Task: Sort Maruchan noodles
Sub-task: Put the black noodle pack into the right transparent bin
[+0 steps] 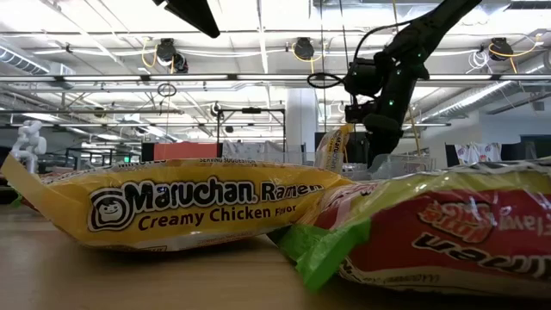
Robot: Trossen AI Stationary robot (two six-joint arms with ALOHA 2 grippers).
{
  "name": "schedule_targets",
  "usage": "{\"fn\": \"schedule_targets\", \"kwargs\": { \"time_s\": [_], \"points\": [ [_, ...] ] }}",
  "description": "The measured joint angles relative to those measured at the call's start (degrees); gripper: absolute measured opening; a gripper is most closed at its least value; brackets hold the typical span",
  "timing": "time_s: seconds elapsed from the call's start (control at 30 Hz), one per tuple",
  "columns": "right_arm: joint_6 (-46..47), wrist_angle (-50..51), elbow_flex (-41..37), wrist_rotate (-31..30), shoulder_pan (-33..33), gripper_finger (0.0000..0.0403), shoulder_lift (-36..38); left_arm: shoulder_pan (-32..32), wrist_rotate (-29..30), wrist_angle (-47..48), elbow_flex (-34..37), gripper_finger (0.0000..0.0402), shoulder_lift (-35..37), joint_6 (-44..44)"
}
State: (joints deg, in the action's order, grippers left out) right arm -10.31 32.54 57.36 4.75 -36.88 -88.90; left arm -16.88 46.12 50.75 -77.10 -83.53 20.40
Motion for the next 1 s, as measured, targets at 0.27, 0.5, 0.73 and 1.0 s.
{"fn": "schedule_targets", "kwargs": {
  "time_s": [0.27,0.5,0.73,1.0],
  "points": [
    [0.2,-6.0,0.2,-4.1,0.1,0.0070,-6.9,0.0,0.0,0.0,0.0,0.0053,0.0,0.8],
    [-2.1,-6.8,0.1,-10.5,0.6,0.0070,-7.3,0.0,-0.2,0.0,0.0,0.0053,0.0,0.7],
    [-5.3,-7.1,0.1,-9.4,0.5,0.0066,-7.3,0.0,-0.2,0.0,0.0,0.0053,0.0,0.3],
    [-7.1,-7.7,0.0,-6.3,0.5,0.0005,-7.3,0.0,-0.2,0.0,0.0,0.0053,0.0,0.4]
  ]
}}
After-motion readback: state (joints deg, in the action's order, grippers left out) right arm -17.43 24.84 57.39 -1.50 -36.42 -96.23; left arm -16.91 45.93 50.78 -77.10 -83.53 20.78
